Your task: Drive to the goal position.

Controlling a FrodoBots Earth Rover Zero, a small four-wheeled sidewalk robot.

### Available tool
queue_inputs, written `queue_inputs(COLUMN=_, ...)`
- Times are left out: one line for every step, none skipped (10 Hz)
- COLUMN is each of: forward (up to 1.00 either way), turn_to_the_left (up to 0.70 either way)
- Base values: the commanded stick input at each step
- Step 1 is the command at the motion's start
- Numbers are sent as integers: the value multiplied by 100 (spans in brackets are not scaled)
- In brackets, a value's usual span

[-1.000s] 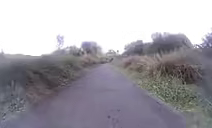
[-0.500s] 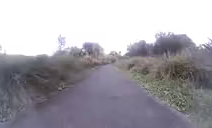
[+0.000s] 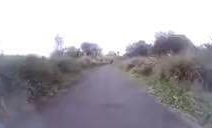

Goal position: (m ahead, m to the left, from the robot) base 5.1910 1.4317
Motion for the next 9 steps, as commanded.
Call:
queue_inputs(forward=70, turn_to_the_left=0)
queue_inputs(forward=70, turn_to_the_left=0)
queue_inputs(forward=70, turn_to_the_left=0)
queue_inputs(forward=70, turn_to_the_left=0)
queue_inputs(forward=70, turn_to_the_left=0)
queue_inputs(forward=70, turn_to_the_left=0)
queue_inputs(forward=70, turn_to_the_left=0)
queue_inputs(forward=70, turn_to_the_left=0)
queue_inputs(forward=70, turn_to_the_left=0)
